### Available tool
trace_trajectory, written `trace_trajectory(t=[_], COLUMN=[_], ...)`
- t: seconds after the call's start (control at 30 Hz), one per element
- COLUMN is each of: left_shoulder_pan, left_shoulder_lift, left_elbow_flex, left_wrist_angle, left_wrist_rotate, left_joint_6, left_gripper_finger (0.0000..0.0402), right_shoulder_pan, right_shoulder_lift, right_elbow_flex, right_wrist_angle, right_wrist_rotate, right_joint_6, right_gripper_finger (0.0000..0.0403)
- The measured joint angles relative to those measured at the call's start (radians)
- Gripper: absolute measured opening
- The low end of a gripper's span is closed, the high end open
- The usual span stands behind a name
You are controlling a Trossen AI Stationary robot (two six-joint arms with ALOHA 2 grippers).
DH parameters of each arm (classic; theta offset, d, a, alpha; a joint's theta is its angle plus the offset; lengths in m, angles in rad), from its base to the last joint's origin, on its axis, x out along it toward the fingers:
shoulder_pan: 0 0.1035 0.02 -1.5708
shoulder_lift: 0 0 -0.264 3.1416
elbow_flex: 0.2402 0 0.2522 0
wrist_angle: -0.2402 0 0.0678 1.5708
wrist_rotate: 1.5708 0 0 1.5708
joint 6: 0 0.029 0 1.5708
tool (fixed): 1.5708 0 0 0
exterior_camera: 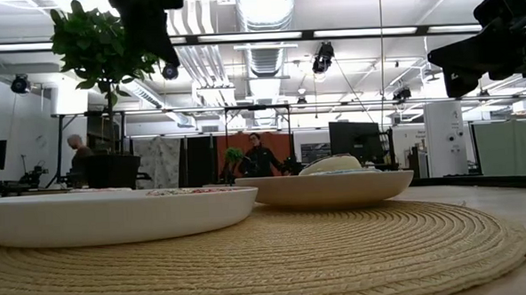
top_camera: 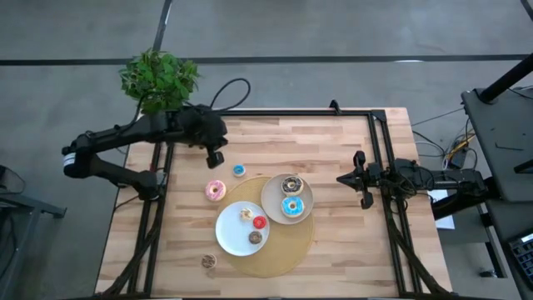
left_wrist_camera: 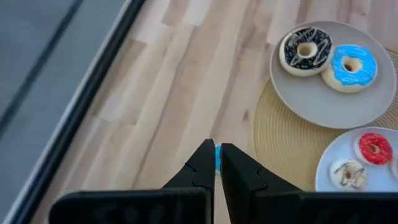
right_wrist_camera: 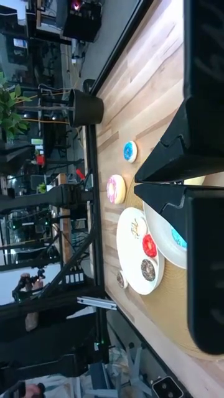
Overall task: Pick & Place donuts
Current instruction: Put the large pink donut on the gray plate
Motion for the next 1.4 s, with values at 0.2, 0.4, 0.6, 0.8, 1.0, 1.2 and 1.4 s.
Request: trace_trajectory(t=[0.2,0.4,0.6,0.8,1.0,1.2,1.4], left_shoulder_pan=[0.042,0.040,0.038,0.036,0.031,0.019,0.003], left_shoulder_lift=[0.038,0.067,0.101,0.134,0.140,0.110,0.081], left_elbow_flex=[0.001,0.002,0.001,-0.004,-0.037,-0.144,-0.238], left_wrist_angle=[-0.001,-0.002,-0.002,-0.024,-0.004,0.077,0.188], left_wrist_rotate=[0.045,0.049,0.122,0.153,0.159,0.200,0.209], left_joint_6=[0.016,0.049,0.118,0.128,0.129,0.124,0.124], left_gripper_finger=[0.0001,0.0001,0.0001,0.0001,0.0001,0.0001,0.0001], right_shoulder_pan=[0.000,0.000,0.000,0.000,0.000,0.000,0.000], right_shoulder_lift=[0.000,0.000,0.000,0.000,0.000,0.000,-0.001], right_elbow_flex=[0.000,0.000,0.000,0.000,0.000,0.000,0.000], right_wrist_angle=[0.000,0.000,0.000,0.000,0.000,0.000,0.000], right_wrist_rotate=[0.000,0.000,0.000,0.000,0.000,0.000,0.000], right_joint_6=[-0.001,0.002,0.003,0.004,0.003,0.000,-0.001], right_gripper_finger=[0.0009,0.0009,0.0009,0.0009,0.0009,0.0009,0.0009])
